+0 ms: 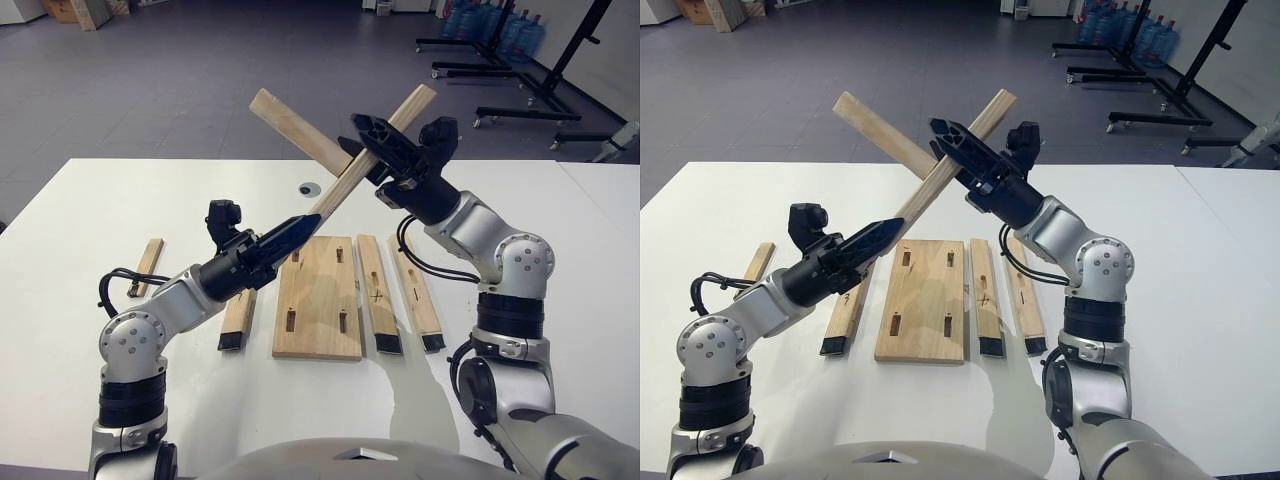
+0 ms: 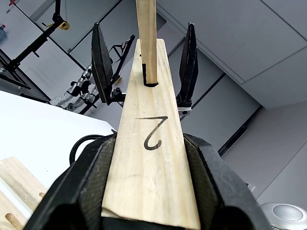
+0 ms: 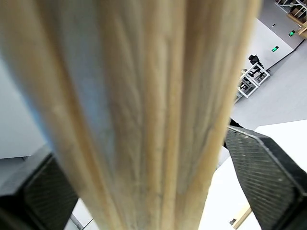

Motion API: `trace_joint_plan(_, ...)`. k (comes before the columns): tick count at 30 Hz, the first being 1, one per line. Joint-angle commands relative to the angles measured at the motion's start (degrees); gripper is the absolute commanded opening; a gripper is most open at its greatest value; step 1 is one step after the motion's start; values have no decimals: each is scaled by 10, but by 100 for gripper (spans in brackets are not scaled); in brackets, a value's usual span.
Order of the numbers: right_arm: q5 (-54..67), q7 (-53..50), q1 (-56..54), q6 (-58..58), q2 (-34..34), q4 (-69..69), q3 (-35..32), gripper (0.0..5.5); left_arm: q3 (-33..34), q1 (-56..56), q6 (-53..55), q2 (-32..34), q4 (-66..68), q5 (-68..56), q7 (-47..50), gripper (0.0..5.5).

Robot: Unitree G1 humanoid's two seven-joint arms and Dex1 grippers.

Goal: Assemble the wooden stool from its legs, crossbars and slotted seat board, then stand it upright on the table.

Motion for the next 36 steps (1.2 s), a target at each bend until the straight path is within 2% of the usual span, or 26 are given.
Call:
trace_joint_plan(1,-4,-11,6,-3,1,-9,1,382,-5,0,-6,5,-6,-6,4,202)
trace_joint_plan(7,-2,-15,18,-3,1,-17,3,260,-7,-3,-7,7,-5,-6,5,202)
trace_joint_plan(10,1,-16,18,-6,0,-20,0,216,-7,-2,-7,9,-3,-5,4,202)
trace_joint_plan(19,2,-15,18,-13,-5,-31,-5,207,-16,14,-16,13,-16,11,4,202)
trace_joint_plan(20,-1,-14,19,-15,-6,-34,-5,207,-17,17,-18,14,-18,15,3,238)
trace_joint_plan(30,-47,14,23,-34,-26,-48,-6,206,-9,22,-17,25,-12,5,22,386)
trace_joint_plan(36,-103,77,-3,-42,-88,-7,-26,206,4,61,-31,60,67,101,44,468)
